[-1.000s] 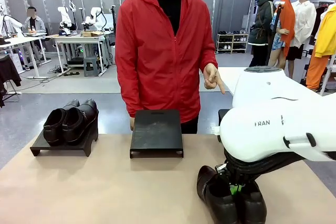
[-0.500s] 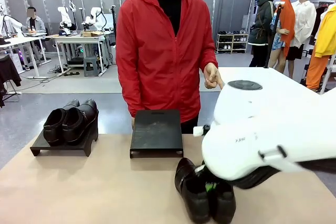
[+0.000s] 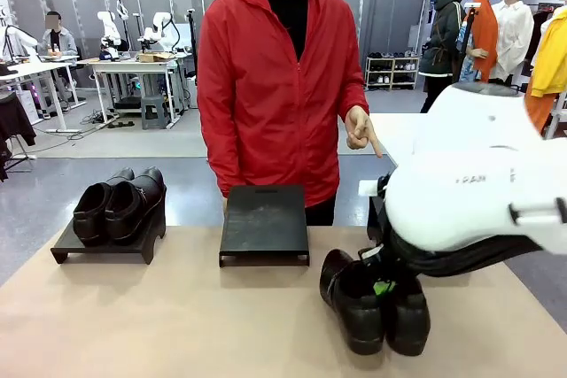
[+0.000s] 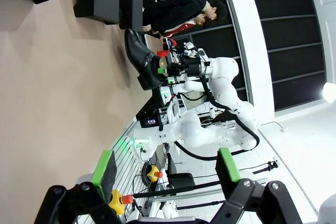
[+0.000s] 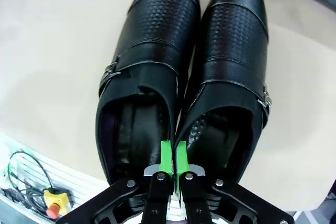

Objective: Place the shoes on the stand as instructed by the person.
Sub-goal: Pick up another pair of Shoes and place it on the Shoes Stand indicated by the person.

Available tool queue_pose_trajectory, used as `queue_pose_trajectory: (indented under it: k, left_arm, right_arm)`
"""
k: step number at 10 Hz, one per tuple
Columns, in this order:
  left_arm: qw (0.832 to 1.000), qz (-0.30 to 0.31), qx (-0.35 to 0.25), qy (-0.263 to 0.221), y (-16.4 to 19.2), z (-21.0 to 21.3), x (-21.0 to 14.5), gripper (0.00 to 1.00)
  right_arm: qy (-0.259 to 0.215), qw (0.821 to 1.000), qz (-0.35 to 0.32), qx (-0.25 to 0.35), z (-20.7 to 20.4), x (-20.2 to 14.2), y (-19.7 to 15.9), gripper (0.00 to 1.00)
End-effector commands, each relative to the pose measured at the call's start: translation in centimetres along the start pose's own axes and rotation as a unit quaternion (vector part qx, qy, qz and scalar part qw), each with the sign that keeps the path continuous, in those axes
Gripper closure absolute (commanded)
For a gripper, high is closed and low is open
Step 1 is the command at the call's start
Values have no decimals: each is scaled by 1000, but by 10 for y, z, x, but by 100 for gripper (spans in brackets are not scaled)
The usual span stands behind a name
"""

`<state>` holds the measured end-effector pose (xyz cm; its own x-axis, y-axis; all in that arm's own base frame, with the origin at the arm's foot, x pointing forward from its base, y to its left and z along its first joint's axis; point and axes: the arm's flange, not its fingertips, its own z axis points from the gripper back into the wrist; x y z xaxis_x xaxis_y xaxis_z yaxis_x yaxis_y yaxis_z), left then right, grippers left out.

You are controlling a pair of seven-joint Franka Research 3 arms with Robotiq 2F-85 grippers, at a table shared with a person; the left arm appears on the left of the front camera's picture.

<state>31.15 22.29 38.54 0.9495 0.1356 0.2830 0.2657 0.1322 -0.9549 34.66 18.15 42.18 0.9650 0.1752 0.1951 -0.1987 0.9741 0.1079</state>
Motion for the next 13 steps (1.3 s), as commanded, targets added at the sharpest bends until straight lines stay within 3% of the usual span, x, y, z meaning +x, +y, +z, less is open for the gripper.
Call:
queue_pose_trajectory:
  k: [1,7,8,9,10,13]
  left_arm:
    - [1000,-5,10,3,-2,-1,-4,3]
    - [1000,-5,10,3,-2,-1,-4,3]
    - [1000,-5,10,3,-2,-1,-4,3]
    - [1000,-5,10,3,-2,-1,-4,3]
    - [1000,-5,10,3,-2,-1,-4,3]
    - [1000,-5,10,3,-2,-1,-4,3]
  right_arm:
    - [-16,1000,-10,-5,-9,8,9,100]
    - [-16,1000,-10,-5,-9,8,9,100]
    - [4,1000,3,-3,-16,3,7,96]
    - [-82,996,-12,-17,13,8,-10,96]
    - [-118,993,-29,-13,40,14,-27,96]
    - [-171,983,-62,-21,85,40,-72,96]
